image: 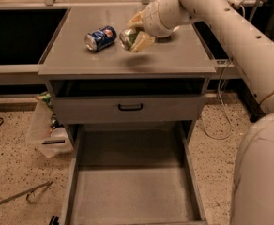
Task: Pick green can from middle drawer and place on counter
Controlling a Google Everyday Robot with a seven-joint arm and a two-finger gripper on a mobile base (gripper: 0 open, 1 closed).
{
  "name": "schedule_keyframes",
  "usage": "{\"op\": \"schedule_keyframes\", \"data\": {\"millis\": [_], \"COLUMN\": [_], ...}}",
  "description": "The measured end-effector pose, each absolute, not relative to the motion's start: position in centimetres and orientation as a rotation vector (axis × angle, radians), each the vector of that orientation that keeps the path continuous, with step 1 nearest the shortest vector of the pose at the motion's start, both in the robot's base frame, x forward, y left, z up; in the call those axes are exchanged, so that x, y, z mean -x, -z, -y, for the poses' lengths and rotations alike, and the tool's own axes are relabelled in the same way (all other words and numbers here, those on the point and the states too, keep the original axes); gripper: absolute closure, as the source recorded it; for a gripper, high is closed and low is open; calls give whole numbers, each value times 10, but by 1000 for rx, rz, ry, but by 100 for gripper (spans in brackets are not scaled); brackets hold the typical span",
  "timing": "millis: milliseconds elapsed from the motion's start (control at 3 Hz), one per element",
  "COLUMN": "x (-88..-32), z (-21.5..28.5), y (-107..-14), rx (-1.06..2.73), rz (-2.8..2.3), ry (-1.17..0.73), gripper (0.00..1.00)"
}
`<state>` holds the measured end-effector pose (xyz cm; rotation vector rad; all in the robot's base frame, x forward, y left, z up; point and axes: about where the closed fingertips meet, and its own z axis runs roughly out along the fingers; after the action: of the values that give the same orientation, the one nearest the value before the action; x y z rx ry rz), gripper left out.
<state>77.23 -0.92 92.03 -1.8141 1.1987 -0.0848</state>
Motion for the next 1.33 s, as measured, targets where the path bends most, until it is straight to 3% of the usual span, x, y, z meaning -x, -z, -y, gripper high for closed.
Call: {"op": "schedule_keyframes", "data": {"millis": [333, 667, 1333], "x": [-779, -774, -774], "z": [10, -1, -1], "y": [-883, -861, -864], "rx": [1815, 1847, 1847], "rz": [-1288, -1291, -1291], "ry": [-5, -125, -125], "gripper": [100, 83, 36]}}
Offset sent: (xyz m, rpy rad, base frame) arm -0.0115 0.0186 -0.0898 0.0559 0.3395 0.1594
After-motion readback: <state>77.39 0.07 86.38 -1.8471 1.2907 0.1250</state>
